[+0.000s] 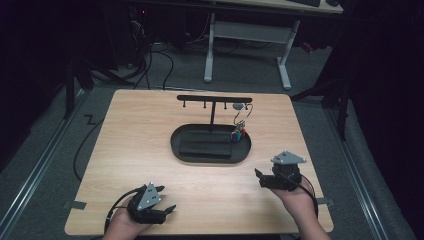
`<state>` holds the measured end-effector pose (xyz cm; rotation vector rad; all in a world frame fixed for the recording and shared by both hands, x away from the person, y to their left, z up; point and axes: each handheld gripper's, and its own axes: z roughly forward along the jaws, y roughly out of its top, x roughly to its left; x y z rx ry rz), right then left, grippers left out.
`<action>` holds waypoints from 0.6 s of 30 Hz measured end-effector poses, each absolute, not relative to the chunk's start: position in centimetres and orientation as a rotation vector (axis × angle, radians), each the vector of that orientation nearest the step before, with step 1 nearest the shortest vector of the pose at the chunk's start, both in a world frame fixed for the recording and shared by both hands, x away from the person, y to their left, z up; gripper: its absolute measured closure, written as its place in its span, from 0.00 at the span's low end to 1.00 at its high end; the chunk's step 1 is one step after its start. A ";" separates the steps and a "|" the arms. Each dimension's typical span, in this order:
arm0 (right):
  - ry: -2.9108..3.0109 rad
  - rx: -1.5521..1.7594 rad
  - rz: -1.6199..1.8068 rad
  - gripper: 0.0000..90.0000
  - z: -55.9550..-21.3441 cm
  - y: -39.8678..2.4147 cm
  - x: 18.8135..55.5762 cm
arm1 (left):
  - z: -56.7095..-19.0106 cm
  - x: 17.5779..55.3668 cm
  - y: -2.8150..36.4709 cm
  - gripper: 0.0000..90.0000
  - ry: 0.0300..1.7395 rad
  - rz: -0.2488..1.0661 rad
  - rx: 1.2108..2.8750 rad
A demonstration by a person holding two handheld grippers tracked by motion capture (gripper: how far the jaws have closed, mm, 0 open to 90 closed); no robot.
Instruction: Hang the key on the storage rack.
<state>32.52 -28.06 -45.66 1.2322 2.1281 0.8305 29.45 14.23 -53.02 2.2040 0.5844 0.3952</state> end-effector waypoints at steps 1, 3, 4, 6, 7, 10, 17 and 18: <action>2.122 1.234 0.843 0.17 -46.1 -28.1 32.1 | -53.1 29.4 14.2 0.29 0.587 0.395 2.203; 2.101 1.244 0.881 0.17 -47.2 -28.3 31.3 | -53.1 29.4 14.2 0.29 0.592 0.395 2.201; 2.097 1.250 0.898 0.16 -48.0 -28.5 30.6 | -53.1 29.4 14.2 0.29 0.595 0.393 2.200; 2.075 1.241 0.934 0.16 -49.3 -28.7 29.5 | -53.1 29.2 14.1 0.29 0.593 0.395 2.196; 2.045 1.237 0.950 0.17 -49.9 -28.8 28.8 | -53.1 29.1 14.1 0.30 0.590 0.397 2.193; 1.940 1.236 1.020 0.19 -51.1 -29.7 26.2 | -53.0 28.9 13.9 0.30 0.587 0.396 2.190; 1.883 1.276 1.047 0.19 -50.9 -31.1 25.7 | -53.1 29.1 13.4 0.30 0.584 0.394 2.208; 1.892 1.271 1.043 0.19 -51.0 -30.9 25.7 | -53.1 29.1 13.4 0.30 0.581 0.396 2.210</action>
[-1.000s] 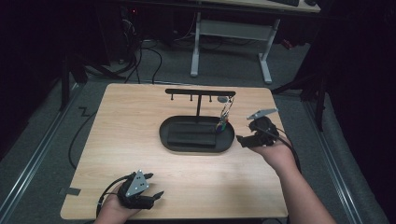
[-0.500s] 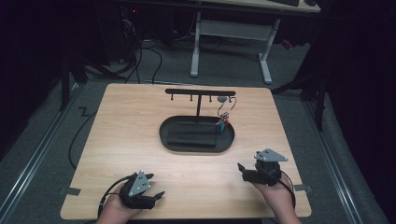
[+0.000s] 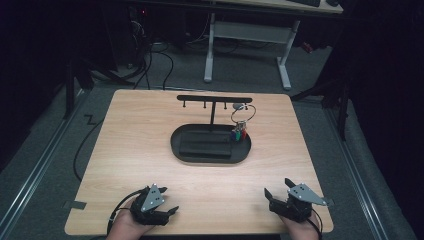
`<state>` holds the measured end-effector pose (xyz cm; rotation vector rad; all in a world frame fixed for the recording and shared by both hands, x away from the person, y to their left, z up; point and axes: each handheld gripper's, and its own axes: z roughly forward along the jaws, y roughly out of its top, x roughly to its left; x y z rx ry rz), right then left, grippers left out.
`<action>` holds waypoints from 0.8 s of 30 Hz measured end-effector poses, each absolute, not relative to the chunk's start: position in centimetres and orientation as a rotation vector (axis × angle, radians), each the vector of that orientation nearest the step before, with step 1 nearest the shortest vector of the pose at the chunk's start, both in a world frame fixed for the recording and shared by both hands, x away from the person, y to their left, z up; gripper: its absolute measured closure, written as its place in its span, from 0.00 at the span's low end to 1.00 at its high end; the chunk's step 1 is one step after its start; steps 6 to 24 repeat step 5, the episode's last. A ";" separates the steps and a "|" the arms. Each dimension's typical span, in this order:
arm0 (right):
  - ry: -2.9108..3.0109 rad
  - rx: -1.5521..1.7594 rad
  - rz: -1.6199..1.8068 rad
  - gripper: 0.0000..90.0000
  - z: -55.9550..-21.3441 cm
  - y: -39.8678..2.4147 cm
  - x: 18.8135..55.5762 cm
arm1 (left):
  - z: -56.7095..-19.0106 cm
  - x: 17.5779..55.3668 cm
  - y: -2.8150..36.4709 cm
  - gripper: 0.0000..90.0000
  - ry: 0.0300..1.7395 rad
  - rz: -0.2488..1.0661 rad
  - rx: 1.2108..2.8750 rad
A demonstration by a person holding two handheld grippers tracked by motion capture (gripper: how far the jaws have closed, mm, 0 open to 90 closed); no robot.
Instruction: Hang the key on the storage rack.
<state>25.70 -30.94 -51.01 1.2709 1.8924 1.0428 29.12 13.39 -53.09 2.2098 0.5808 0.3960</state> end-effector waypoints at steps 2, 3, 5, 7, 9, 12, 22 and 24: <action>1.903 1.277 1.046 0.19 -51.2 -30.7 25.7 | -53.0 29.1 13.5 0.30 0.580 0.397 2.206; 1.906 1.277 1.042 0.19 -51.2 -30.6 25.8 | -53.0 29.0 13.6 0.30 0.582 0.398 2.206; 1.916 1.269 1.035 0.19 -51.3 -30.3 25.9 | -52.9 29.0 13.8 0.30 0.591 0.400 2.199; 1.916 1.269 1.035 0.19 -51.3 -30.3 25.9 | -52.9 29.0 13.8 0.30 0.591 0.400 2.199; 1.916 1.269 1.035 0.19 -51.3 -30.3 25.9 | -52.9 29.0 13.8 0.30 0.591 0.400 2.199; 1.916 1.269 1.035 0.19 -51.3 -30.3 25.9 | -52.9 29.0 13.8 0.30 0.591 0.400 2.199; 1.916 1.269 1.035 0.19 -51.3 -30.3 25.9 | -52.9 29.0 13.8 0.30 0.591 0.400 2.199; 1.916 1.269 1.035 0.19 -51.3 -30.3 25.9 | -52.9 29.0 13.8 0.30 0.591 0.400 2.199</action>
